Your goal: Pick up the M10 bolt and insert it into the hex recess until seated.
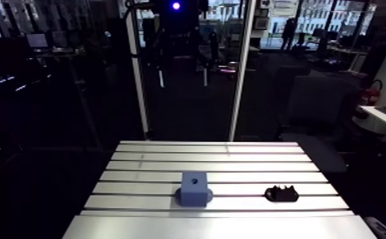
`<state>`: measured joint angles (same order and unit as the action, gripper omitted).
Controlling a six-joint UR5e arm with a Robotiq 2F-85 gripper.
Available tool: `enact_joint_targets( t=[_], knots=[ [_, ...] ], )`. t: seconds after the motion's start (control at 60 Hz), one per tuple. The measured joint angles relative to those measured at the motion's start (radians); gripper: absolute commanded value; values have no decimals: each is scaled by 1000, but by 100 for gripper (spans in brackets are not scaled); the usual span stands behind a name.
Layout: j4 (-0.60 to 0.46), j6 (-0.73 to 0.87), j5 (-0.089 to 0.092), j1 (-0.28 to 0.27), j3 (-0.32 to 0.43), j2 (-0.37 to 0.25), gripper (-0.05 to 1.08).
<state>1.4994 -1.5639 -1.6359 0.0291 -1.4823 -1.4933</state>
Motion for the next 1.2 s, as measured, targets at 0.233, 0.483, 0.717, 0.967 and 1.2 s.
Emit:
enact_joint_targets(
  t=[0.233, 0.483, 0.717, 0.967, 1.2],
  knots=[
    [0, -38, -1, 2, -19, 14, 0],
    [0, -54, -2, 2, -28, 19, 0],
    [0, -56, -4, 2, -29, 20, 0],
    [1, -55, -6, 2, -28, 19, 0],
    [0, -58, -7, 3, -26, 18, 0]
  ],
)
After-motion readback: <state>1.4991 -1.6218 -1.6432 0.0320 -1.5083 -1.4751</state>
